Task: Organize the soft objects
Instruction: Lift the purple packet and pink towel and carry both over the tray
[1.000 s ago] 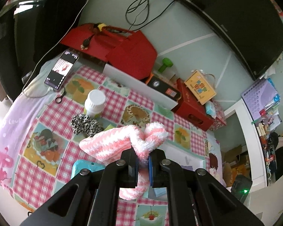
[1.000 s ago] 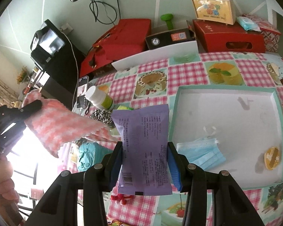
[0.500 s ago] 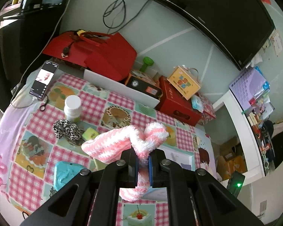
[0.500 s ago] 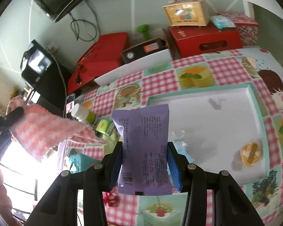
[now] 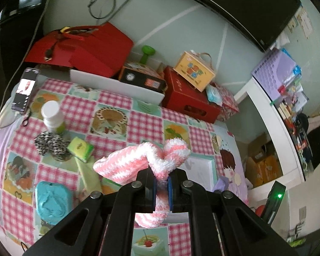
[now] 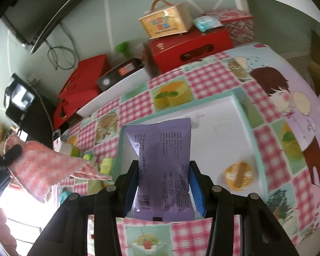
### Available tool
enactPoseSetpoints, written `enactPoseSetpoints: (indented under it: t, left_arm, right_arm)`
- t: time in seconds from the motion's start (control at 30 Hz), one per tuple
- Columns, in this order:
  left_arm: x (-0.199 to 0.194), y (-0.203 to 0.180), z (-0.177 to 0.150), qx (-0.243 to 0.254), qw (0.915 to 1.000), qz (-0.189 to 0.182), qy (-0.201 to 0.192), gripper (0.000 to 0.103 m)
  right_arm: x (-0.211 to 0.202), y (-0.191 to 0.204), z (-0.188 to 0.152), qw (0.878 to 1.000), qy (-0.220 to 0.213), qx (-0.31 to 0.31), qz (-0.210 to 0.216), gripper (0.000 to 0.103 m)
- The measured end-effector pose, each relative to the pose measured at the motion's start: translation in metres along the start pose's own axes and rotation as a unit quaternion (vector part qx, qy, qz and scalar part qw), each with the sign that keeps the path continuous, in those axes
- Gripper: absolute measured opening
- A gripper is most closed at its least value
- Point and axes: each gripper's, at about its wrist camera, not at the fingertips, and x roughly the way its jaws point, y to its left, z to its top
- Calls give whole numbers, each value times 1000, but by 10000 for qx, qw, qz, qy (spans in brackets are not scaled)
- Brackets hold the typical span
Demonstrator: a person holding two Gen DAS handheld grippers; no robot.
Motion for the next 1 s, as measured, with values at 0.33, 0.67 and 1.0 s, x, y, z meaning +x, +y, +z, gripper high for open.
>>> enactPoseSetpoints:
  t: [0.33, 0.67, 1.0]
  left_arm:
    - [40, -42, 1, 423, 9985, -187, 298, 8]
    - [91, -52, -6, 585, 9959, -86, 690, 8]
    - [158, -30, -33, 474, 9893, 261, 1358, 8]
  right_arm:
    - [-9, -45, 13, 9990, -123, 309, -304, 48]
    - [3, -63, 17, 9983, -34, 357, -457, 48]
    - [26, -66, 14, 9979, 217, 254, -563, 48]
